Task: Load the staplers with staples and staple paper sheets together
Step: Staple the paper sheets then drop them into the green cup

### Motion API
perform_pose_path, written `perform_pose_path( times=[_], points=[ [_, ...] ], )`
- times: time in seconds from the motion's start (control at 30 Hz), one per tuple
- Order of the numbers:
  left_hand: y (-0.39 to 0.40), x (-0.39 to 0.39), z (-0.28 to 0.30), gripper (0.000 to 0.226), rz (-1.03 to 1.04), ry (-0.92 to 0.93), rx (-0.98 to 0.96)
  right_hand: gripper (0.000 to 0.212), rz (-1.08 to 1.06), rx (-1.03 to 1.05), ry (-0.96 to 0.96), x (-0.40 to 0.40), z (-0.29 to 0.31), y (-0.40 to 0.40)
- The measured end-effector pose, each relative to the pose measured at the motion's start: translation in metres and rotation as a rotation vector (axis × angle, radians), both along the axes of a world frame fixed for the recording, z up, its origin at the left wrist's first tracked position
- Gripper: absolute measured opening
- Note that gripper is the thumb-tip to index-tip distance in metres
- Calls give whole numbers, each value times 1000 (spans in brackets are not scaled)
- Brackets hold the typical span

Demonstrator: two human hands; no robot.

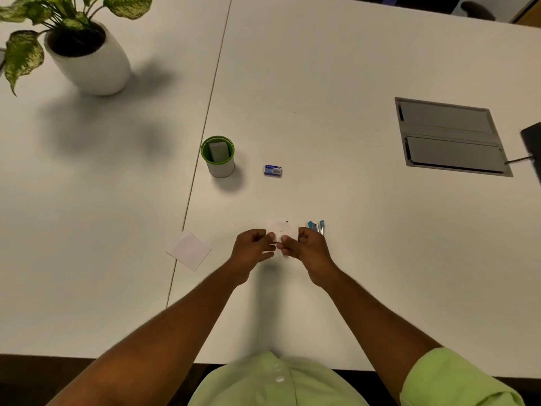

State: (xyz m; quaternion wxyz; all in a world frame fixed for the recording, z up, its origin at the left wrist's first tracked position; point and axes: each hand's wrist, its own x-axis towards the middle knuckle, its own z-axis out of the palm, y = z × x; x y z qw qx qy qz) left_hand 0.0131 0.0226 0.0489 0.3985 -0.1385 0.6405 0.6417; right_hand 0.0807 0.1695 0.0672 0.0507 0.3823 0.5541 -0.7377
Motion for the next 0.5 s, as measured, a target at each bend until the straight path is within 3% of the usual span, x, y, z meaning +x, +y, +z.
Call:
perform_pose_path(
  times=[0.1, 0.2, 0.3, 0.5],
  points=[
    [3, 4, 1, 17, 22, 124, -25, 29, -21, -27, -6, 2, 1, 0],
    [5, 5, 1, 14, 12, 202, -57, 29, -9, 79, -3, 3, -2, -1],
    [4, 5, 3, 15, -1, 212, -38, 21, -22, 170, -1, 2, -2, -2],
    [3, 4, 7, 29, 44, 203, -30, 11, 54, 151, 33, 2, 1, -4]
  ],
)
